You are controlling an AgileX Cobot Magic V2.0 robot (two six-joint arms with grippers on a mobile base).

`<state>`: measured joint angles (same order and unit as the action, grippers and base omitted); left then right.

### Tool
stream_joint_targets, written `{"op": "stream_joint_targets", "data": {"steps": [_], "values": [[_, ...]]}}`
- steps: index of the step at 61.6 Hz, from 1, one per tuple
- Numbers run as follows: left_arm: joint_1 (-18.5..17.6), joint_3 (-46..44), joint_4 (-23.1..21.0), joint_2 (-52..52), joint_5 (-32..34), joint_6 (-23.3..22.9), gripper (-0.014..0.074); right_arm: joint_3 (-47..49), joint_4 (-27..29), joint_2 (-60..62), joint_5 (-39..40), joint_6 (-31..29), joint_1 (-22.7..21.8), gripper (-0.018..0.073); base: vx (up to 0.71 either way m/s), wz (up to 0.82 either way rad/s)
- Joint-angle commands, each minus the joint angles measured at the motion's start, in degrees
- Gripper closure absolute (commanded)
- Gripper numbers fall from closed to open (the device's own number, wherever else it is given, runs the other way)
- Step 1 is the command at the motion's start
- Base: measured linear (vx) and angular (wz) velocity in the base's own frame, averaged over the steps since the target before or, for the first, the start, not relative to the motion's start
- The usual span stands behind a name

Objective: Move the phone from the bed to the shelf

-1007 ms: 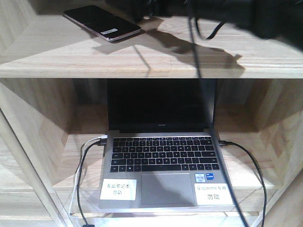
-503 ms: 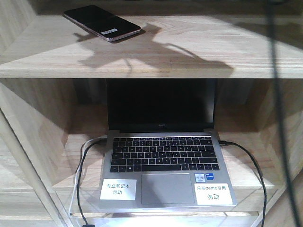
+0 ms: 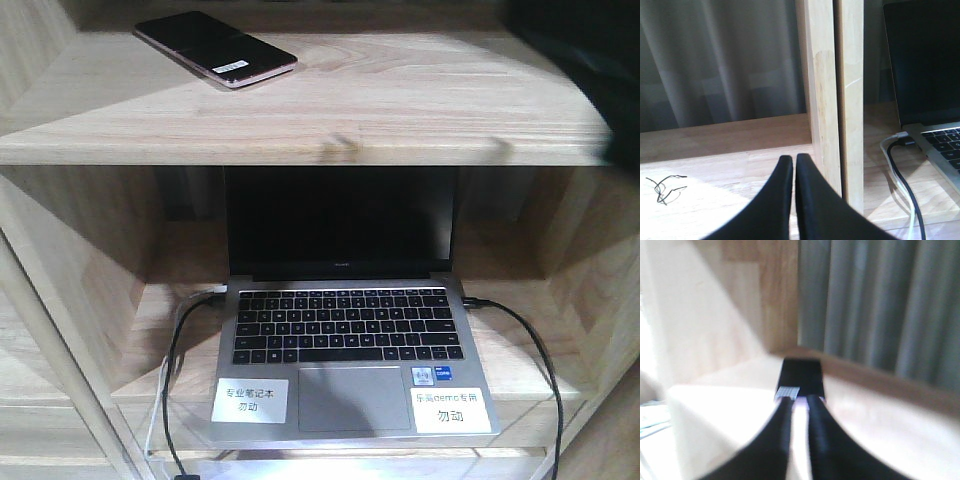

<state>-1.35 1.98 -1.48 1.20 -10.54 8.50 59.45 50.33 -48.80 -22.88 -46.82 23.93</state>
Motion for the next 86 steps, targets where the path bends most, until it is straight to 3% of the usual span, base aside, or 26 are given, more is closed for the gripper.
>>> {"op": "stream_joint_targets", "data": {"steps": [1,27,77,81,86], "values": [[0.1,-1.3,-0.5,0.2,4.1,-0.3,0.0595,-4.6,2.8,7.4,3.6,0.3,-0.2,0.0571,0.00,0.00],[0.1,-1.3,-0.5,0.2,4.1,-0.3,0.0595,-19.4,3.1,28.6,3.8,0.3,-0.2,0.0569,0.00,0.00],[0.1,-1.3,-0.5,0.2,4.1,-0.3,0.0595,-19.3,2.5,30.6,3.9,-0.4,-0.2,0.0569,0.00,0.00],[0.1,-1.3,-0.5,0.2,4.1,-0.3,0.0595,-19.3,0.5,30.6,5.3,0.4,-0.2,0.0569,0.00,0.00],[0.1,-1.3,-0.5,0.2,4.1,-0.3,0.0595,-19.3,-7.5,30.8,6.3,5.6,-0.2,0.0569,0.00,0.00]]}}
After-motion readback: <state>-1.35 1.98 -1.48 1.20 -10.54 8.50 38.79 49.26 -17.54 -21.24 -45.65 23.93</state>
